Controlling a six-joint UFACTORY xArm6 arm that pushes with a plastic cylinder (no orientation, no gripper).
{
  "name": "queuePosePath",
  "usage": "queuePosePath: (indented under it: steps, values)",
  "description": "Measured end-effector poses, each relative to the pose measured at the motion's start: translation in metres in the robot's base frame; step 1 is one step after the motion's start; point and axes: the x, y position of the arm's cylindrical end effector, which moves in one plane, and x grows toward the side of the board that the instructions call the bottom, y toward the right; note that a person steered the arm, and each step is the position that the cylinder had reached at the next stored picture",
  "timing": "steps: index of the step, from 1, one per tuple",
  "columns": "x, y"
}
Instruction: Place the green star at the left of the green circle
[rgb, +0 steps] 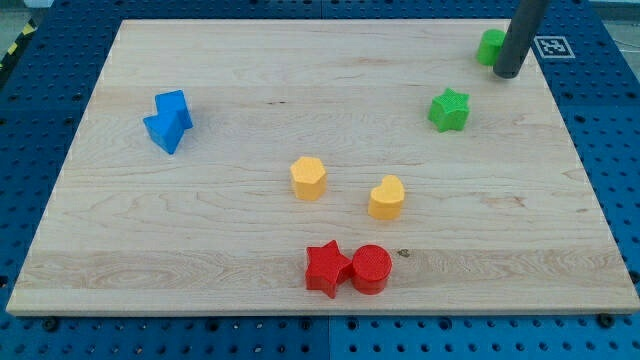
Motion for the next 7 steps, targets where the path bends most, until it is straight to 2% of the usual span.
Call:
queuePosePath:
  steps: [2, 3, 5, 6, 7]
  values:
    - [-0.033, -0.009]
    - [-0.002, 0.013]
    - [0.129, 0.021]
    - [0.147, -0.017]
    - [0.126, -0.057]
